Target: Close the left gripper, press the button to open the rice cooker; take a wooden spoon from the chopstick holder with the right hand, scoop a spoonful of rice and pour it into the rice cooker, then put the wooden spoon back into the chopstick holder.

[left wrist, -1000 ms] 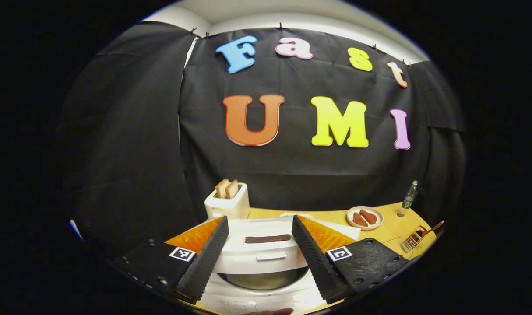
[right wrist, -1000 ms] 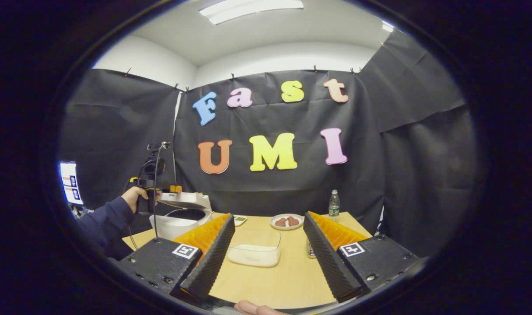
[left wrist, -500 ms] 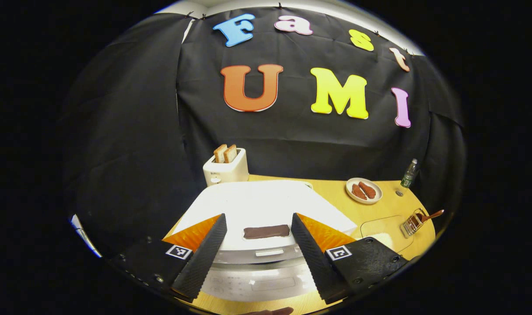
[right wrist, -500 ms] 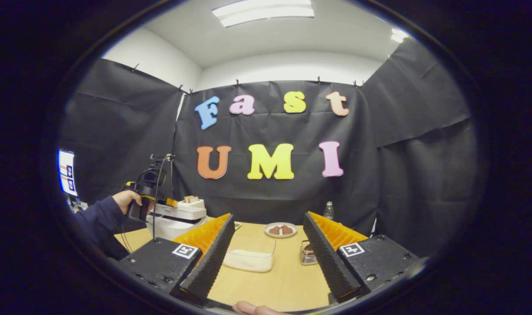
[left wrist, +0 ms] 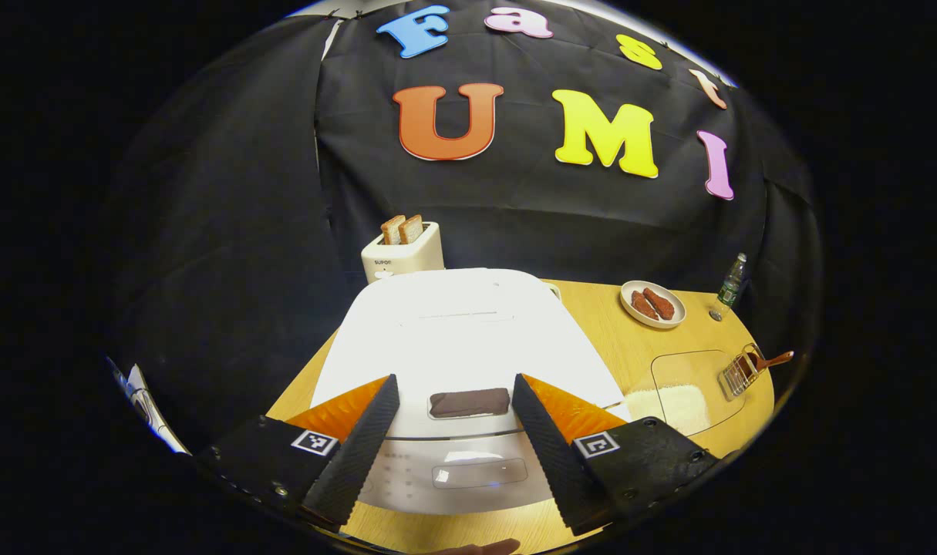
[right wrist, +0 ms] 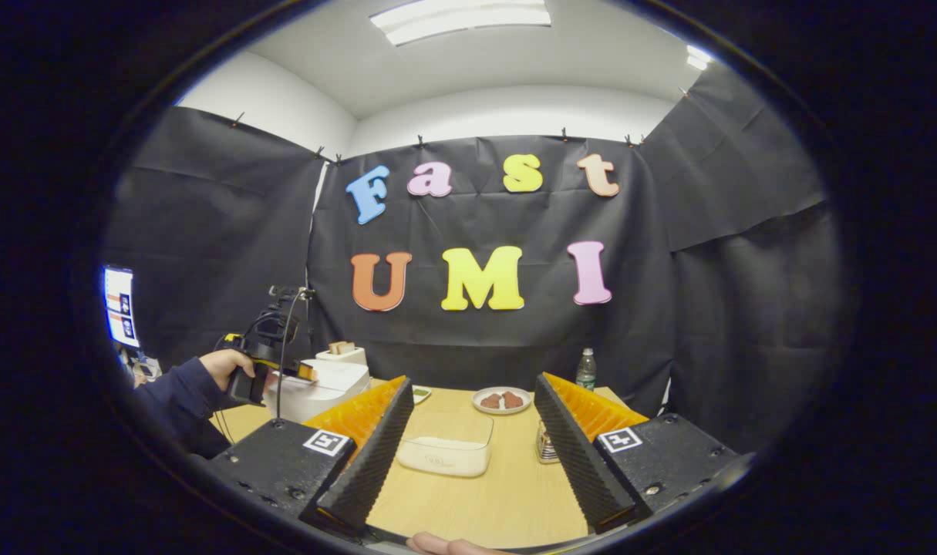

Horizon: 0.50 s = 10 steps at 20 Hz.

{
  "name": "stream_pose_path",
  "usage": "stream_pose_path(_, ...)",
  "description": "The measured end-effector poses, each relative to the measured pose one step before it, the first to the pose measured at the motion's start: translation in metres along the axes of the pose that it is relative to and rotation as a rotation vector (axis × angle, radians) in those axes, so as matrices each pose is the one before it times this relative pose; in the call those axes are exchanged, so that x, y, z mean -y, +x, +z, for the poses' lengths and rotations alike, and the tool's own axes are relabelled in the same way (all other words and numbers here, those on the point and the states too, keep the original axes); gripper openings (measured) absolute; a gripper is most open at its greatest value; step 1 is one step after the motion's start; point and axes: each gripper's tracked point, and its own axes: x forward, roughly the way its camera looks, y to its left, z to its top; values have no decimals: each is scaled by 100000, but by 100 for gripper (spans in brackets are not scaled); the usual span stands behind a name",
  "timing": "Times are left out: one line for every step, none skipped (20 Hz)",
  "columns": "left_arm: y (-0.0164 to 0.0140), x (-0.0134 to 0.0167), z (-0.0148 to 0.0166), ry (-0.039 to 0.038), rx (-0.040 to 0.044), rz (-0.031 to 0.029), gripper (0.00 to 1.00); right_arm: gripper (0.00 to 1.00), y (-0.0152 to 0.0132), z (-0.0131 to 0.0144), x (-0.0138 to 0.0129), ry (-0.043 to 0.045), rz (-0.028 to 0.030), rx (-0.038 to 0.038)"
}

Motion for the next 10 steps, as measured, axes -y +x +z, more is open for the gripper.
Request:
stream_pose_path(4,51,204,1371,2405,-1035,96,97,151,-115,-96,-193,54,-335)
stream_pose_path(256,100,-217,750,1635,-1073,96,97,22,-109,-11,-479,68,-331)
stream_pose_path(119,91,119,-627,2461,-694,96,100,3,51,181,-391,-284,134)
stream_pose_path(86,-28,-39,-1299,1331,-153,96,97,62,168,393,-61,-1050,441)
stream_pose_path(25,82,61,-704,1153,400,96,97,44,83,586,64,-1364,99)
stream_pose_path(128,-57,-181,274,-35,718,97,97,117,-39,549,248,-1654,51)
stream_pose_path(63,-81,-25,383,-42,806,97,97,91,-42,379,349,-1348,-54)
stream_pose_path(71,-7,-25,-102,-890,555,97,97,-81,-158,233,275,-679,-315)
stream_pose_path(-46,3,36,-202,-282,-9,97,97,-43,-153,113,133,72,-135)
stream_pose_path(35,40,97,-734,-207,83,97,97,59,-35,234,-78,-85,-289)
